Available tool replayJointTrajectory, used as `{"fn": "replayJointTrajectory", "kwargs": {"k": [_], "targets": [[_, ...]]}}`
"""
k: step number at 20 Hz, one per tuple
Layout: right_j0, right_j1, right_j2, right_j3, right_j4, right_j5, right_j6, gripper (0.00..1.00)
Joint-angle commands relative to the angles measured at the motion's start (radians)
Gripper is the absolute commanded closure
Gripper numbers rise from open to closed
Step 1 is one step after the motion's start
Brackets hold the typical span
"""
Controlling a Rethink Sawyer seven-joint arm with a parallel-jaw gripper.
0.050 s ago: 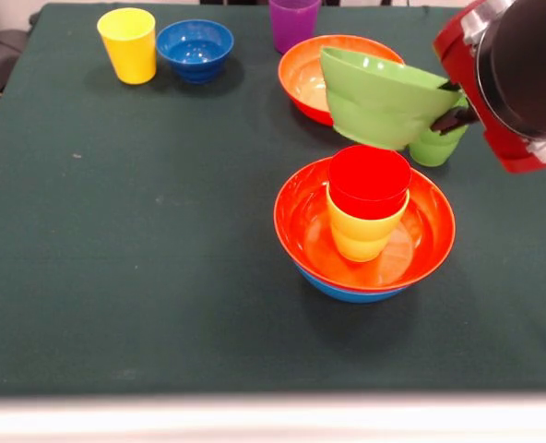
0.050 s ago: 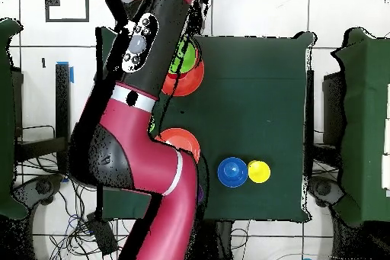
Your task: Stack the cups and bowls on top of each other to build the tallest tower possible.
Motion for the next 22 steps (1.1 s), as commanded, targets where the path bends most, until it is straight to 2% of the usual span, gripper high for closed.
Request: {"fn": "replayJointTrajectory", "kwargs": {"k": [1, 7, 13, 16, 22], "targets": [[-0.023, -0.075, -0.256, -0.009, 0.076, 0.165, -0.370, 1.00], [-0.026, -0.097, -0.322, 0.002, 0.144, 0.221, -0.393, 1.00], [-0.025, -0.107, -0.335, 0.001, 0.187, 0.249, -0.393, 1.00], [-0.016, -0.100, -0.304, -0.006, 0.173, 0.248, -0.380, 1.00], [-0.012, -0.106, -0.274, -0.021, 0.138, 0.327, -0.383, 1.00]]}}
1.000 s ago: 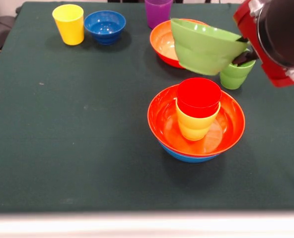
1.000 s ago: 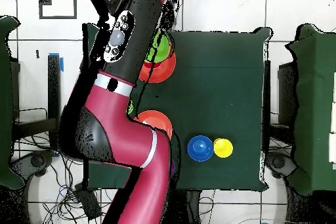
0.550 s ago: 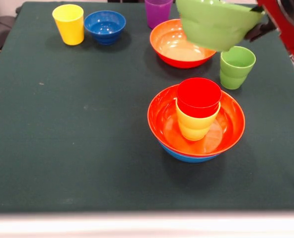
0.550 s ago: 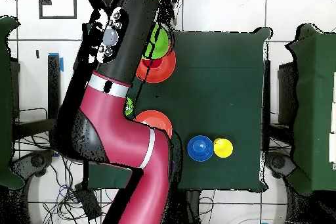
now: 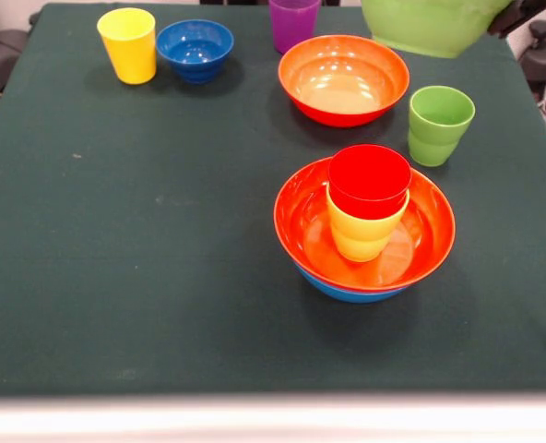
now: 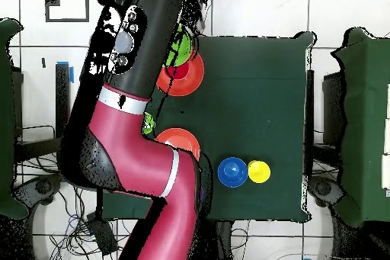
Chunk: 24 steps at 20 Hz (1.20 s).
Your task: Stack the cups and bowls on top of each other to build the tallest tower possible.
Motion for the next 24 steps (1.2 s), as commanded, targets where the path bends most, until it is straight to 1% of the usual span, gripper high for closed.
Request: {"fn": "replayJointTrajectory", "kwargs": {"k": [1, 6, 10, 12, 13, 16, 19, 21, 23, 24], "targets": [[-0.002, -0.014, -0.095, -0.087, -0.041, 0.154, -0.265, 1.00], [0.007, -0.031, -0.072, -0.100, -0.092, 0.206, -0.288, 1.00], [0.027, -0.056, -0.006, -0.117, -0.153, 0.214, -0.278, 1.00], [0.038, -0.065, 0.049, -0.129, -0.195, 0.213, -0.261, 1.00], [0.047, -0.067, 0.093, -0.138, -0.228, 0.212, -0.244, 1.00], [0.068, -0.069, 0.196, -0.152, -0.297, 0.214, -0.206, 1.00], [0.099, -0.056, 0.331, -0.155, -0.388, 0.204, -0.167, 1.00], [0.128, -0.044, 0.438, -0.140, -0.471, 0.190, -0.146, 1.00], [0.166, -0.032, 0.554, -0.112, -0.572, 0.185, -0.134, 1.00], [0.193, -0.026, 0.622, -0.085, -0.636, 0.182, -0.133, 1.00]]}}
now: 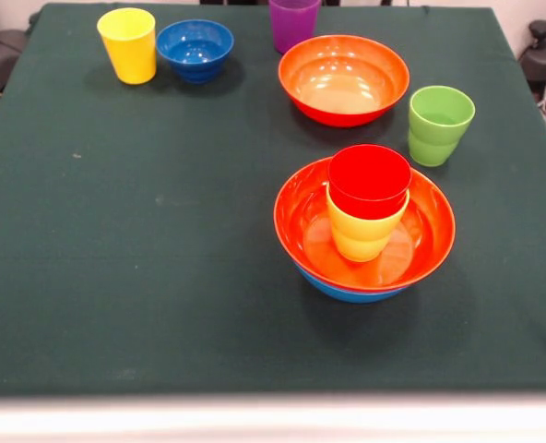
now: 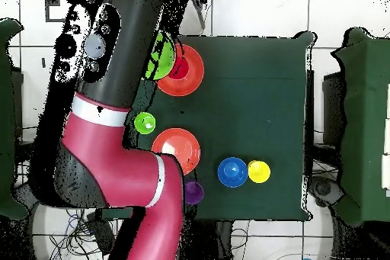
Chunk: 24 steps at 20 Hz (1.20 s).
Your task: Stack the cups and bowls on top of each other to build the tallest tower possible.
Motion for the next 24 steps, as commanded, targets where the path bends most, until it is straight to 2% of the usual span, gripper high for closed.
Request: {"fn": "replayJointTrajectory", "kwargs": {"k": [1, 4, 7, 9, 11, 12, 15, 19, 24], "targets": [[0.150, 0.016, 0.409, -0.047, -0.390, 0.059, -0.136, 1.00], [0.301, 0.040, 0.631, 0.146, -0.637, 0.039, -0.190, 1.00], [0.411, 0.017, 0.766, 0.270, -0.792, 0.021, -0.215, 1.00], [0.489, -0.026, 0.850, 0.349, -0.896, 0.015, -0.224, 1.00], [0.547, -0.032, 0.929, 0.434, -0.974, -0.030, -0.234, 1.00], [0.582, -0.058, 0.963, 0.465, -1.015, -0.029, -0.228, 1.00], [0.681, -0.126, 1.053, 0.563, -1.112, -0.048, -0.208, 1.00], [0.797, -0.220, 1.143, 0.673, -1.204, -0.069, -0.162, 1.00], [0.948, -0.365, 1.173, 0.744, -1.268, -0.115, -0.080, 1.00]]}}
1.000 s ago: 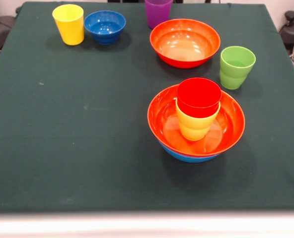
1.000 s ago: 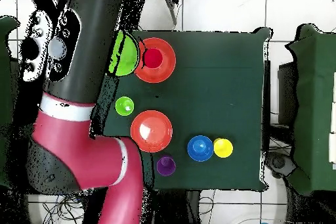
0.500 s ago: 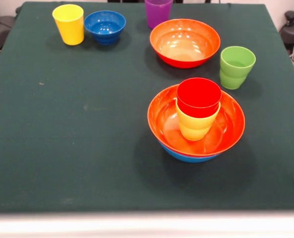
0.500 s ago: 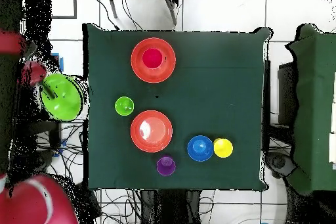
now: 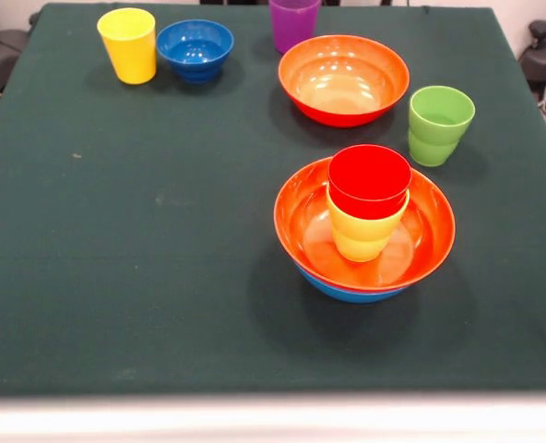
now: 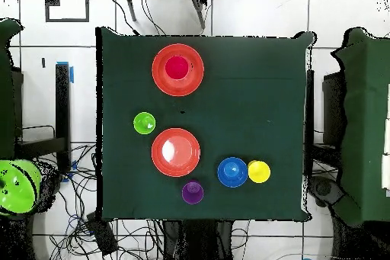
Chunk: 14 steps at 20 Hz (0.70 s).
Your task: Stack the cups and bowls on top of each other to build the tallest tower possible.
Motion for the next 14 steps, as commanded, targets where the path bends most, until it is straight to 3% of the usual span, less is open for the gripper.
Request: {"fn": "replayJointTrajectory", "kwargs": {"k": [1, 5, 8, 14], "targets": [[0.161, -0.241, 0.238, 0.231, -0.190, -0.126, -0.062, 1.00], [0.339, -0.338, 0.197, 0.320, -0.173, -0.273, 0.045, 1.00], [0.454, -0.394, 0.151, 0.316, -0.164, -0.289, 0.126, 1.00], [0.627, -0.462, 0.065, 0.207, -0.134, -0.238, 0.270, 1.00]]}}
